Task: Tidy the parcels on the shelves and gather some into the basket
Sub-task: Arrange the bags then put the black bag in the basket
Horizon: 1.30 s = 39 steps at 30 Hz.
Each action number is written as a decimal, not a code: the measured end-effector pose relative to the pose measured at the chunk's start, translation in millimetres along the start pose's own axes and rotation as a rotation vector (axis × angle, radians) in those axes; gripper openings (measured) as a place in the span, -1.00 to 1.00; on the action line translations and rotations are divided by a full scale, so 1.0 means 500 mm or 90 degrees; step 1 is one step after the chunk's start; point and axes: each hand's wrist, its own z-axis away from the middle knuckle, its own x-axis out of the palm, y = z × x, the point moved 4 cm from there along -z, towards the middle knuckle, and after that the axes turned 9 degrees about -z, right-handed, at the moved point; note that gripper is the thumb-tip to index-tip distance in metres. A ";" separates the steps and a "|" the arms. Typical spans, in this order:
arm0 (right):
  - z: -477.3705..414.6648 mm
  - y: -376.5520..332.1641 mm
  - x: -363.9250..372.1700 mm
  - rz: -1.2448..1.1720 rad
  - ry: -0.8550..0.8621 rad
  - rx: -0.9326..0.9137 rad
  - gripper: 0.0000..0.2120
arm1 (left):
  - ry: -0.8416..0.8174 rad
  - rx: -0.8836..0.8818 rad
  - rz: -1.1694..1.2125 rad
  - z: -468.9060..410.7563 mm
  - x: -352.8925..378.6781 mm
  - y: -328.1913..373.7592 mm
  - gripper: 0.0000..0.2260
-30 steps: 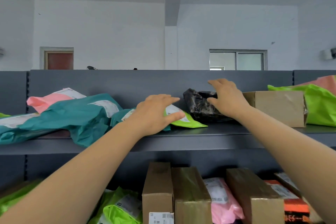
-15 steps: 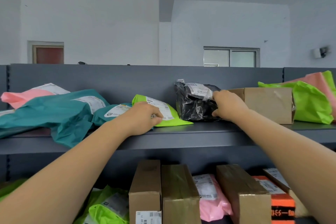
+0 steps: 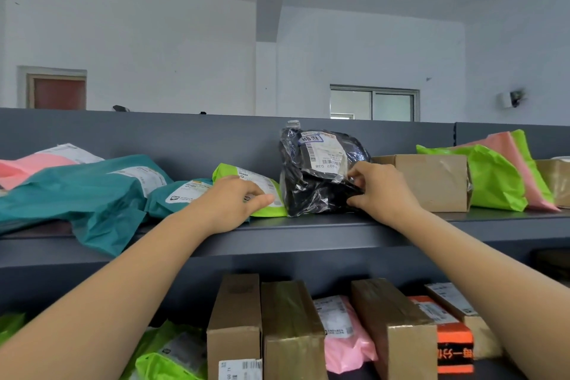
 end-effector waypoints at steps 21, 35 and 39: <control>0.103 -0.045 -0.028 -0.082 0.187 -0.239 -0.59 | -0.003 -0.169 0.642 0.042 -0.049 0.155 -0.56; 0.271 -0.142 -0.169 -0.094 0.184 -0.206 -0.51 | 0.356 -0.062 0.483 0.225 -0.150 0.167 -0.63; 0.349 -0.187 -0.215 -0.036 0.295 -0.206 -0.37 | 0.248 0.042 0.349 0.305 -0.148 0.190 -0.63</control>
